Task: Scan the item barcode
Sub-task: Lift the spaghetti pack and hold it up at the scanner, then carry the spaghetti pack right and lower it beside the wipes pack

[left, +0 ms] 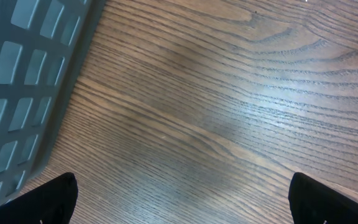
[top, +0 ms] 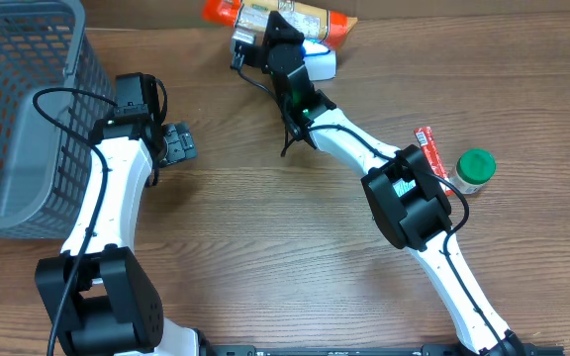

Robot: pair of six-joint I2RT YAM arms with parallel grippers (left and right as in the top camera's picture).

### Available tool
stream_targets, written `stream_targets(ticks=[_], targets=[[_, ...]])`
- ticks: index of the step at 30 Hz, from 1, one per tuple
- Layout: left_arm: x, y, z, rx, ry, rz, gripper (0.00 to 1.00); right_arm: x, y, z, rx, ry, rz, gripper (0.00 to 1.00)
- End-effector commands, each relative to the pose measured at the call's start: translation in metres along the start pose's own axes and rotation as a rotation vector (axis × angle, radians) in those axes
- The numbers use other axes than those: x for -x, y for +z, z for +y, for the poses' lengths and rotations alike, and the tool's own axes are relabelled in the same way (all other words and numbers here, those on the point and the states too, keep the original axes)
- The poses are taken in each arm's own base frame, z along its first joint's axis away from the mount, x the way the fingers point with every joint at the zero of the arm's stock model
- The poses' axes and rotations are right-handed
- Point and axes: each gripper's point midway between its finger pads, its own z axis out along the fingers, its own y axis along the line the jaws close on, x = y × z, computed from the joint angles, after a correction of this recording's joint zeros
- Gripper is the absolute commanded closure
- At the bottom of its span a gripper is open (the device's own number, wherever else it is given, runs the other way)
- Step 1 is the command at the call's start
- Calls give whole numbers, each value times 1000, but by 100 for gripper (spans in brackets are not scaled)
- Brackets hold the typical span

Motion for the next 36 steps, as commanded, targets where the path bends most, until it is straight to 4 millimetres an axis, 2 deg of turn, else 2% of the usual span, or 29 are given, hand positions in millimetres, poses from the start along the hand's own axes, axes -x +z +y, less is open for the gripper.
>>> stream_targets(ticks=[1, 3, 7, 10, 12, 16, 19, 23, 26, 30, 36], targets=[[8, -5, 2, 6, 5, -25, 0, 14, -13, -97, -176, 214, 26, 97], [8, -5, 2, 6, 5, -25, 0, 14, -21, -125, -193, 268, 56, 97], [8, -5, 2, 5, 4, -25, 0, 12, -40, -162, -142, 369, 116, 97], [8, -5, 2, 5, 4, -25, 0, 1, -67, -194, -110, 536, 207, 97], [8, -5, 2, 5, 5, -25, 0, -8, -86, -202, -58, 626, 271, 97], [8, -5, 2, 5, 4, -25, 0, -36, -130, -198, 51, 771, 441, 97], [8, -5, 2, 5, 4, -25, 0, -63, -167, -181, 166, 888, 604, 97], [8, -5, 2, 5, 4, -25, 0, -86, -214, -128, 499, 1020, 820, 97], [8, -5, 2, 5, 4, -25, 0, -98, -243, -92, 696, 1128, 990, 96], [8, -5, 2, 5, 4, -25, 0, -114, -266, -51, 847, 1204, 1167, 96], [8, -5, 2, 5, 4, -25, 0, -142, -287, 7, 891, 1141, 1295, 96]])
